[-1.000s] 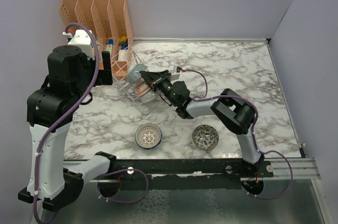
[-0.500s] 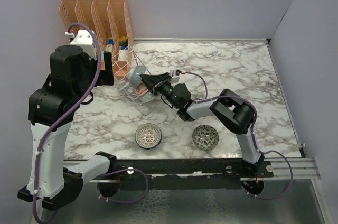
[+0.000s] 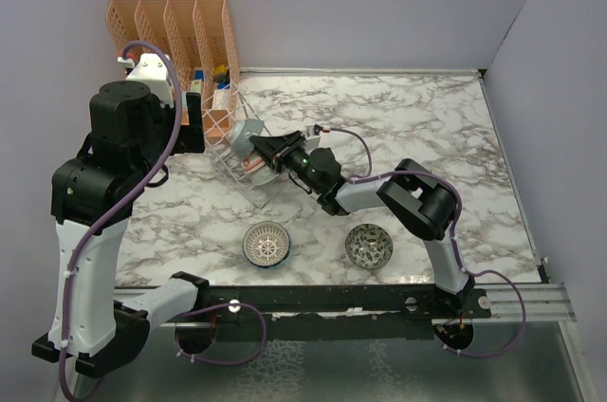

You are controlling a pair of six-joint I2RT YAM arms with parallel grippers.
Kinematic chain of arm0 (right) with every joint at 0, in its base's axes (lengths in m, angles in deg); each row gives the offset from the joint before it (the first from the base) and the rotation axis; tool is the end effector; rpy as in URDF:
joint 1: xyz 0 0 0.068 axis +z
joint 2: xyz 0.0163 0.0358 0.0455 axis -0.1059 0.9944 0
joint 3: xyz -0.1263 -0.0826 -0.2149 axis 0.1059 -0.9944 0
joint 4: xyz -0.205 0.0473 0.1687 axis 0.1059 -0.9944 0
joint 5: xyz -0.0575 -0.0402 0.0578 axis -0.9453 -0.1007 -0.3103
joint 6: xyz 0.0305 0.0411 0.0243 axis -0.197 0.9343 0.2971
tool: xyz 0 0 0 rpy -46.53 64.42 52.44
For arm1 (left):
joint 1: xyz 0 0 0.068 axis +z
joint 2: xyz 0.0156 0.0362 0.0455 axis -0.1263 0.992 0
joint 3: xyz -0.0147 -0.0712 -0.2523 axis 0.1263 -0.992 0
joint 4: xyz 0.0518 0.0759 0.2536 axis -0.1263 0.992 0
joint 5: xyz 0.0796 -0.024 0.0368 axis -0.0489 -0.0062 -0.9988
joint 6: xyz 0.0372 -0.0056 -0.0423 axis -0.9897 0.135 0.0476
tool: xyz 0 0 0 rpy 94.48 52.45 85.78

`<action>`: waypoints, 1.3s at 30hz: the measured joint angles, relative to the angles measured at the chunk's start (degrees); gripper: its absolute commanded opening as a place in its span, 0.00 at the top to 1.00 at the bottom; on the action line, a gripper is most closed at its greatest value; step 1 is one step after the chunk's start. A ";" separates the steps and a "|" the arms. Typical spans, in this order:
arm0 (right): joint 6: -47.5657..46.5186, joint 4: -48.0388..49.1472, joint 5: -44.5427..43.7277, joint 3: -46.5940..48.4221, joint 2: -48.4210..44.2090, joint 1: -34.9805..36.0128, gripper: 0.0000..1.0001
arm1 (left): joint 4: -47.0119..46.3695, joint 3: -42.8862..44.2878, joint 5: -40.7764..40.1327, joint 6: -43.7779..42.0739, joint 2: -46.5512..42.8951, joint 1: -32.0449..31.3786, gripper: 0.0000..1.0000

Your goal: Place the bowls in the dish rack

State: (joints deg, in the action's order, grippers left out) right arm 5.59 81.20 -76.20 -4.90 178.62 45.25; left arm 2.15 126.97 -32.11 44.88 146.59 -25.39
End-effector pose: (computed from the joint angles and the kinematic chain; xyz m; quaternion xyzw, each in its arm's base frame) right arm 0.2837 0.3496 0.1623 0.2779 0.6106 0.7028 0.2369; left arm 0.1415 -0.0341 0.5090 0.0031 0.8360 0.0074 0.5487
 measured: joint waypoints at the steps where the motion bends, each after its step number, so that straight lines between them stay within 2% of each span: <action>1: -0.44 -0.44 -0.02 0.28 0.00 -0.13 0.87 | -0.13 -0.09 0.00 0.00 0.00 0.00 0.01; 9: -2.21 -2.84 -0.02 2.16 0.00 -0.28 0.99 | -0.70 -0.52 0.00 -0.02 0.07 0.00 0.01; 29: -2.25 -4.90 0.98 9.84 3.23 -0.46 0.99 | -0.79 -0.52 -0.07 -0.07 0.04 0.00 0.01; 39: -6.47 -5.97 1.40 12.15 2.47 -0.87 0.99 | -0.81 -0.52 -0.04 -0.04 -0.02 0.00 0.01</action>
State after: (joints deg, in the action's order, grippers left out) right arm -0.88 75.23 -74.80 7.25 181.09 44.38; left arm 1.34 126.44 -32.15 44.83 146.57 -25.39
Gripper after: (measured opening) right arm 0.026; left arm 0.989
